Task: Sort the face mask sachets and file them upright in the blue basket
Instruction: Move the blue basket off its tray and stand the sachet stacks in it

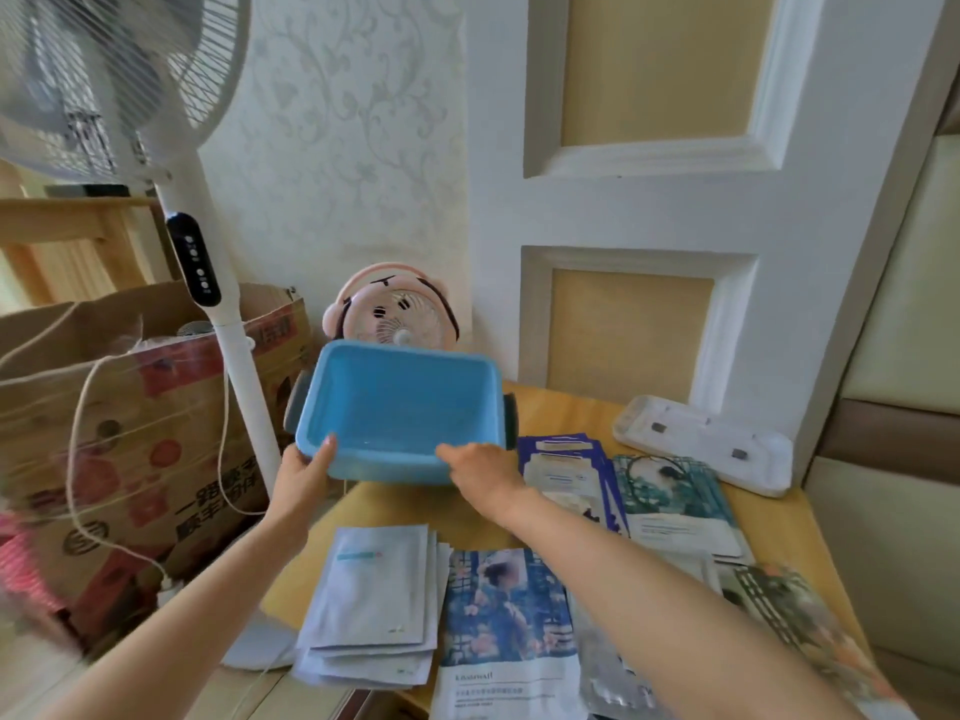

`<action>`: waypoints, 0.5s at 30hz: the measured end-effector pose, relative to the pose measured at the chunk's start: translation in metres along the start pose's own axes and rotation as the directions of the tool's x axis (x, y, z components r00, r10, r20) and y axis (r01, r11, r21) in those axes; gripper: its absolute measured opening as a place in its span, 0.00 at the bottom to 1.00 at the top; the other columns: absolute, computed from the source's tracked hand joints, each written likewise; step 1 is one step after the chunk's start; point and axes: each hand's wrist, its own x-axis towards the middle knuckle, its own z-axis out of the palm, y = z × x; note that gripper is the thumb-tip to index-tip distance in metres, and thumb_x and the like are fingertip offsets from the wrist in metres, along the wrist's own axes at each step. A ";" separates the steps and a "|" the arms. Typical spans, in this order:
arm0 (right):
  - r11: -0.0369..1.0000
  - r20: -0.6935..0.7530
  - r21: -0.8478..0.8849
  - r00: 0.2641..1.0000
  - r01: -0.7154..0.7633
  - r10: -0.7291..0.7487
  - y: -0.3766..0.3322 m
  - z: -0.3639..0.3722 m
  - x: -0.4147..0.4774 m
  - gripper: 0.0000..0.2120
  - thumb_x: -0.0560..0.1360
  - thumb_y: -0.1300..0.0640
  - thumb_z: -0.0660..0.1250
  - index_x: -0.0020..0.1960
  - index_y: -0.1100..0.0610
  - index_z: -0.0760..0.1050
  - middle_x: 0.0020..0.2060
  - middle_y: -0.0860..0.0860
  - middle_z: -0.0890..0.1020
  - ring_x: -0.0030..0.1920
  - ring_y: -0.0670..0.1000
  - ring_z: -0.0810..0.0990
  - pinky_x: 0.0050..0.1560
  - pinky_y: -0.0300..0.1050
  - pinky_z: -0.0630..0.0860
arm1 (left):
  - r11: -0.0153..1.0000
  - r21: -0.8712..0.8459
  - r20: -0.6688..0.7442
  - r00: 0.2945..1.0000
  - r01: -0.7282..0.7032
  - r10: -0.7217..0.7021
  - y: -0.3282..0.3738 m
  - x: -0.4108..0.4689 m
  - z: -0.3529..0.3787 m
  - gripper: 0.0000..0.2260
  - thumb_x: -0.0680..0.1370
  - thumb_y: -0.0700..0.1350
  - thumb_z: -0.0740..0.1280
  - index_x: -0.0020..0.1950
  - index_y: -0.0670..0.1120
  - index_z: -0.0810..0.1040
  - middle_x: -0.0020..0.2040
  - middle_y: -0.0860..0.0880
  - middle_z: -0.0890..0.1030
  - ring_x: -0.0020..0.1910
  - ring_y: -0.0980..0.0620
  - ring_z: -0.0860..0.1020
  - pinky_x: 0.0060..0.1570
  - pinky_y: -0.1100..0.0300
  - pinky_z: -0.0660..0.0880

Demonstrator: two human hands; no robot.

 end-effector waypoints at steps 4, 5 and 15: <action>1.000 0.155 0.022 0.988 0.008 -0.012 0.012 0.008 -0.004 0.11 0.78 0.59 0.60 0.59 0.58 0.72 0.53 0.61 0.79 0.54 0.61 0.77 0.51 0.50 0.73 | 0.978 0.139 0.008 0.988 0.152 -0.155 -0.021 0.016 -0.012 0.21 0.77 0.51 0.66 0.64 0.39 0.69 0.54 0.42 0.80 0.50 0.45 0.80 0.46 0.56 0.77; 0.999 0.178 0.037 0.984 -0.013 0.006 0.020 0.009 -0.008 0.13 0.78 0.60 0.60 0.62 0.58 0.72 0.54 0.60 0.80 0.55 0.61 0.77 0.54 0.50 0.73 | 0.976 0.149 0.011 0.986 0.162 -0.165 -0.024 0.019 -0.009 0.24 0.75 0.51 0.68 0.65 0.39 0.68 0.55 0.42 0.80 0.50 0.45 0.81 0.46 0.55 0.79; 0.995 0.266 0.082 0.963 -0.055 0.032 0.067 0.015 -0.045 0.27 0.76 0.70 0.57 0.72 0.52 0.65 0.67 0.54 0.73 0.65 0.57 0.72 0.64 0.52 0.69 | 0.878 0.476 0.000 0.998 0.050 -0.057 -0.027 -0.010 0.034 0.22 0.75 0.41 0.68 0.65 0.40 0.64 0.55 0.42 0.78 0.51 0.42 0.78 0.51 0.47 0.77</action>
